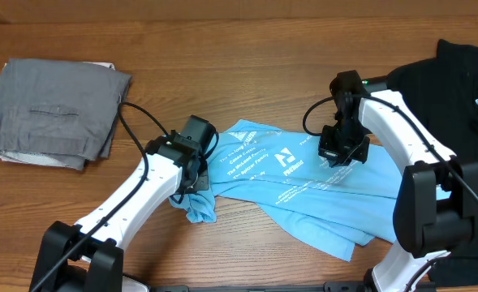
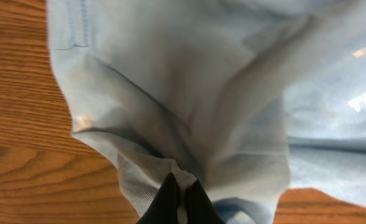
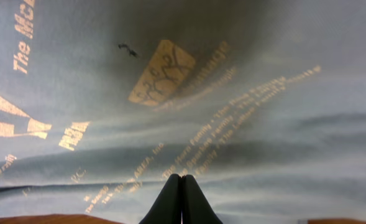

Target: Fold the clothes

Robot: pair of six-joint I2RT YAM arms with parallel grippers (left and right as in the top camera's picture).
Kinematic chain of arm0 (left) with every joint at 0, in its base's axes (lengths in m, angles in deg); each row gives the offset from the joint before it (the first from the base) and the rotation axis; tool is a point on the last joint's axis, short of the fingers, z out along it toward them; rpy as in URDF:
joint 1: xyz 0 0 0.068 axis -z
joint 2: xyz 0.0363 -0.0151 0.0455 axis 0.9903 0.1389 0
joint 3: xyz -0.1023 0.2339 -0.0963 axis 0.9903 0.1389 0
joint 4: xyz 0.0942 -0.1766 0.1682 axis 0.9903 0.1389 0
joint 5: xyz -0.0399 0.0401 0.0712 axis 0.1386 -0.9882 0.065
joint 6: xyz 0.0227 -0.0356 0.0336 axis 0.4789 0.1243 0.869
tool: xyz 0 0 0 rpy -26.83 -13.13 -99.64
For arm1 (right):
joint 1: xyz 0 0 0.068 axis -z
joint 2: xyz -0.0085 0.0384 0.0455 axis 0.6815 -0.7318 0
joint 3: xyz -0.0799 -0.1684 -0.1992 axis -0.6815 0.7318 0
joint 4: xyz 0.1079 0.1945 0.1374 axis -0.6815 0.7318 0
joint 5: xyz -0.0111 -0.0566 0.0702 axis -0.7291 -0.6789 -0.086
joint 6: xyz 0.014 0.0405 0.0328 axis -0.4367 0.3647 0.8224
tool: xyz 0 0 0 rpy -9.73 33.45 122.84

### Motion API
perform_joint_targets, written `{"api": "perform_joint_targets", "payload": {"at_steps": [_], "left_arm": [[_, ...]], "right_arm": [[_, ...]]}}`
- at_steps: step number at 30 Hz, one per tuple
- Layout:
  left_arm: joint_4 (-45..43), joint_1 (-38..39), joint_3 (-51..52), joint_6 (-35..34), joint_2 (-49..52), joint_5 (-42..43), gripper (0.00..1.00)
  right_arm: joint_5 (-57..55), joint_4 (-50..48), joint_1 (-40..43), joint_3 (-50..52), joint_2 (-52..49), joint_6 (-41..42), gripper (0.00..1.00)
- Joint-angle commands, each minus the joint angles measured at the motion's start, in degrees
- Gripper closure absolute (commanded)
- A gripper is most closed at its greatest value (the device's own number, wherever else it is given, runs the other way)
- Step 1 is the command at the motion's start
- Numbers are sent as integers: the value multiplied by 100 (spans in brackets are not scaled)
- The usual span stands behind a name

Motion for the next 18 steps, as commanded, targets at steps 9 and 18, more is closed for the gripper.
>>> {"api": "perform_joint_targets", "payload": {"at_steps": [9, 18], "left_arm": [[-109, -1014, 37, -374, -166, 387, 96], [-133, -1093, 42, -286, -164, 431, 96]], "right_arm": [[601, -1550, -205, 916, 76, 13, 96], [599, -2581, -466, 1185, -7, 35, 96]]}}
